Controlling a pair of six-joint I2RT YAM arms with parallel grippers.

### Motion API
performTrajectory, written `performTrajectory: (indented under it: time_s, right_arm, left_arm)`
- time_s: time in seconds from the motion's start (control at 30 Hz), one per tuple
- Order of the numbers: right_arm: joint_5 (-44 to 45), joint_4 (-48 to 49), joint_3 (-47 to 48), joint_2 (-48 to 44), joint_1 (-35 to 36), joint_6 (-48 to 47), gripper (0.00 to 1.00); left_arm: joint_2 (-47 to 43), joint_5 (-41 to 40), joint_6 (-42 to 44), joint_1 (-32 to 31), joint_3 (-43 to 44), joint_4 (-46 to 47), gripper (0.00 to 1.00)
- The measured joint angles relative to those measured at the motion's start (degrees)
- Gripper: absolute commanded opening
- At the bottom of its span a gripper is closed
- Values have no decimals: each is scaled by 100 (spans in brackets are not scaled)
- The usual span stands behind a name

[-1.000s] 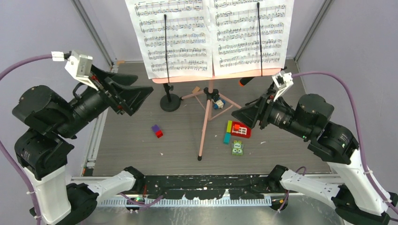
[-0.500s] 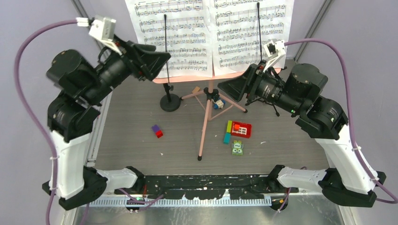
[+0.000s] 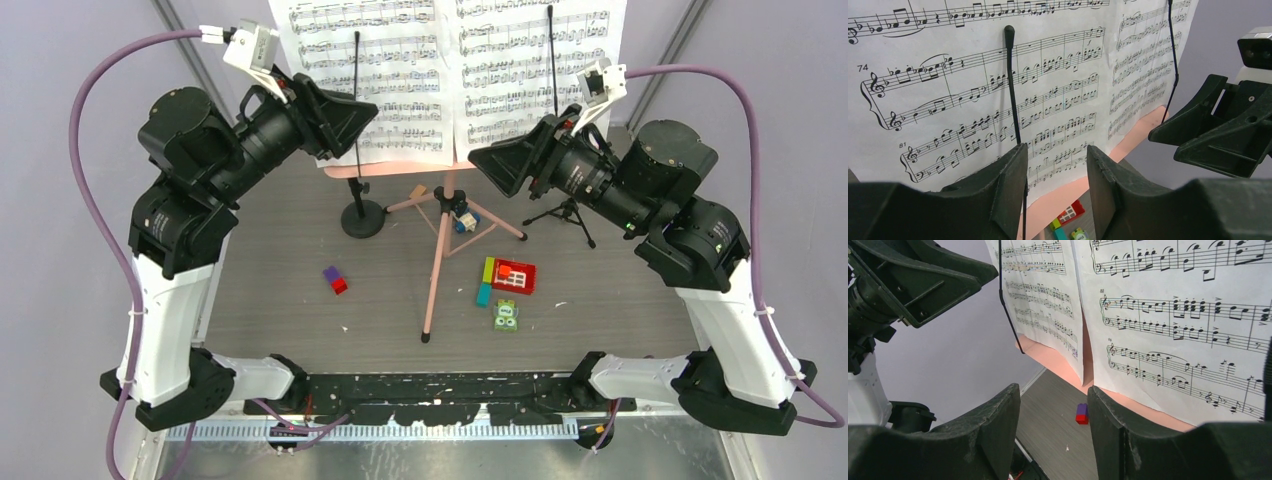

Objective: Pack up the instrument practice props

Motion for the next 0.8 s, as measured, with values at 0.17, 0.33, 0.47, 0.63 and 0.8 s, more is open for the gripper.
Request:
performTrajectory:
  time_s: [0.17, 0.33, 0.47, 0.63, 0.8]
  right_arm:
    - [17, 4, 15, 2, 2, -74, 57]
    - [20, 4, 15, 2, 2, -98, 57]
    - [20, 22, 13, 2, 0, -101, 57]
    - [35, 52, -9, 2, 0, -98, 57]
    - [37, 96, -26, 2, 0, -98, 57]
  left_arm:
    - [-22, -9, -46, 0, -101, 114, 55]
    - [-116, -160, -48, 0, -273, 157, 56]
    - [-243, -310, -39, 0, -466, 184, 56]
    - [-302, -393, -35, 0, -498, 243, 53]
    - [-271, -387, -35, 0, -490, 284, 49]
